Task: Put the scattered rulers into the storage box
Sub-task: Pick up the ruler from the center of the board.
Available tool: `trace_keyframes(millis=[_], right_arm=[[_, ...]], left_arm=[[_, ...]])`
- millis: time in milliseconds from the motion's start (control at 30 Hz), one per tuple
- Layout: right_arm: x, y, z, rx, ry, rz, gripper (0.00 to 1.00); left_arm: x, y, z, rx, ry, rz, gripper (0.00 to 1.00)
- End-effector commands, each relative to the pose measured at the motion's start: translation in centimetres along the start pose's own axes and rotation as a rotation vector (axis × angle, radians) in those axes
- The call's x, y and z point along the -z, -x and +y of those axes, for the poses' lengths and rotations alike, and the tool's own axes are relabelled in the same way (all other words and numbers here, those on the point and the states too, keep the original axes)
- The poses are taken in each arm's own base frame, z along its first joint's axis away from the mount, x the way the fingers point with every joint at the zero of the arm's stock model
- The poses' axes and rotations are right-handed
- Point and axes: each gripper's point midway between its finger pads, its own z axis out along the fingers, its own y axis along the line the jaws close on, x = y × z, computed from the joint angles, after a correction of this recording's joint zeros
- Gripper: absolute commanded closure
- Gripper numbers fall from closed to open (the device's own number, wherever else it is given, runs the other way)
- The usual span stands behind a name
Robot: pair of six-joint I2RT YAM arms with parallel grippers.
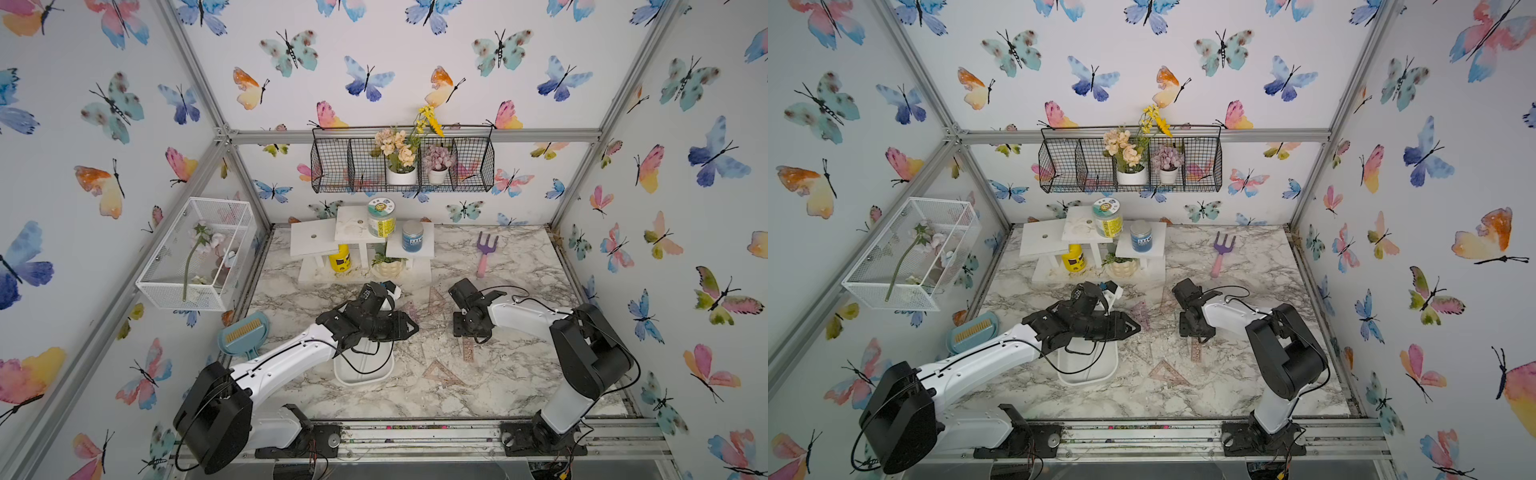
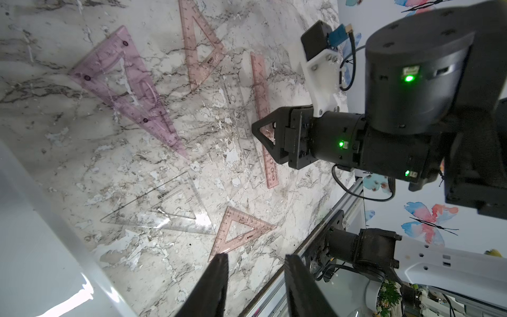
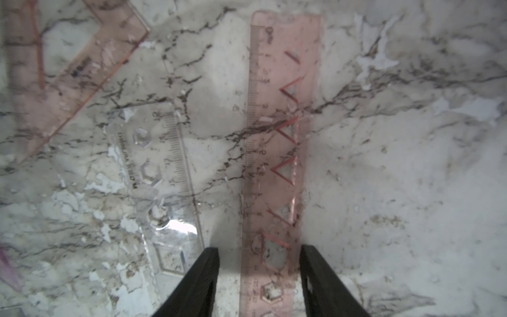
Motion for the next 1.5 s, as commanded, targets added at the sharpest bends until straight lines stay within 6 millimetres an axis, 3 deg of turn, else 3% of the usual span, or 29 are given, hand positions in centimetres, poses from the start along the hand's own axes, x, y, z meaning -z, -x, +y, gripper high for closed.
trace_keyframes(millis=[0,533,1467], right_arm=[[0.6,-0.4,-0.5,0.006,-0.010,0.018,0.47],[1.9,0.4,0.0,-0.001,0.019,-0.009,0.47],[0.1,-0.7,0.2,0.005,0.024,0.033,0.48]], left_arm=[[0.5,-0.4,-0.7,-0.009,-0.028,0.004,0.61],[0.2,-0.6,-0.5,-0.007,-0.025,0.009,0.61],[0.0,-0.9,-0.4,-0.007,-0.022,0.017,0.61]])
